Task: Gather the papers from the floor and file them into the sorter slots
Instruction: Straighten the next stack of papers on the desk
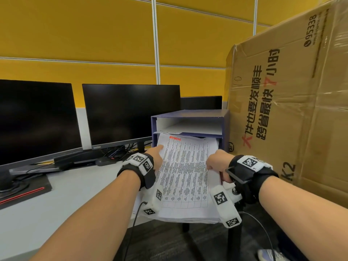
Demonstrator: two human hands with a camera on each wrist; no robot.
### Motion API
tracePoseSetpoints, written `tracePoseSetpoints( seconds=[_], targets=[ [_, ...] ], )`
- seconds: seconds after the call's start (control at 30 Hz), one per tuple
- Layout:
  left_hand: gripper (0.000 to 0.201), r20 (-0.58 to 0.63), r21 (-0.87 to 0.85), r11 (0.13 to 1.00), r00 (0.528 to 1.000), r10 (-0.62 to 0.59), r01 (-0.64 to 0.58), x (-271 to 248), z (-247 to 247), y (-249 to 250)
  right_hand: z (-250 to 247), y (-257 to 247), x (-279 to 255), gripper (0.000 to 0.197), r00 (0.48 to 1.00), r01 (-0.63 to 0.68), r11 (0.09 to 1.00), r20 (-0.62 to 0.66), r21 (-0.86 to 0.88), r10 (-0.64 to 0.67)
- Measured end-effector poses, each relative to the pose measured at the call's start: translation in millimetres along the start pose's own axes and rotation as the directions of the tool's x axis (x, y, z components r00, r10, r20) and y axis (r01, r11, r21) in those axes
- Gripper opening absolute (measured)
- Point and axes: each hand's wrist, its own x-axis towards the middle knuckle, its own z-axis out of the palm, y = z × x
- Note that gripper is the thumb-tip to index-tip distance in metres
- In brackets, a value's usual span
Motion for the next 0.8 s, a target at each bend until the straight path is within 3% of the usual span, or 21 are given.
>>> tracePoseSetpoints(
  seconds=[0.03, 0.17, 0.43, 0.53, 0.63, 0.77, 0.8],
  targets=[
    [0.065, 0.031, 0.075, 0.997, 0.999, -0.01, 0.008, 1.4, -4.0, 2.7, -3.1, -0.3, 1.9, 0.026, 0.998, -0.062, 0.993, 0.024, 0.101, 0.06],
    [0.062, 0.095, 0.293, 0.956, 0.995, -0.019, -0.01, 10.2, -16.4, 15.2, -10.7, 4.7, -6.9, 0.04, 0.998, -0.032, 0.999, 0.047, 0.013, 0.031],
    [0.054, 0.005, 0.37, 0.928, 0.999, 0.041, -0.039, 26.2, -28.3, 27.9, -16.1, 11.4, 4.7, 0.003, 0.999, -0.011, 0.999, 0.04, -0.048, 0.013],
    [0.051, -0.029, 0.319, 0.948, 0.999, 0.026, -0.015, 22.6, -27.6, 17.4, -18.0, 8.7, 4.9, 0.013, 1.0, 0.003, 0.998, 0.018, -0.06, -0.002],
    [0.046, 0.001, 0.22, 0.975, 0.999, -0.039, 0.038, 15.7, -26.8, -2.3, -16.1, 8.3, 5.5, 0.044, 0.998, -0.013, 0.999, -0.058, 0.035, 0.015],
    [0.034, 0.153, -0.182, 0.963, 0.973, -0.175, 0.201, 9.4, -19.2, -37.0, -19.5, 9.5, 11.1, 0.024, 0.999, -0.039, 0.997, -0.008, 0.073, 0.039],
    [0.035, 0.183, -0.23, 0.944, 0.963, -0.199, 0.238, 7.6, -18.1, -44.1, -19.9, 10.0, 11.9, 0.03, 0.999, -0.036, 0.997, -0.024, 0.071, 0.038]
  ],
)
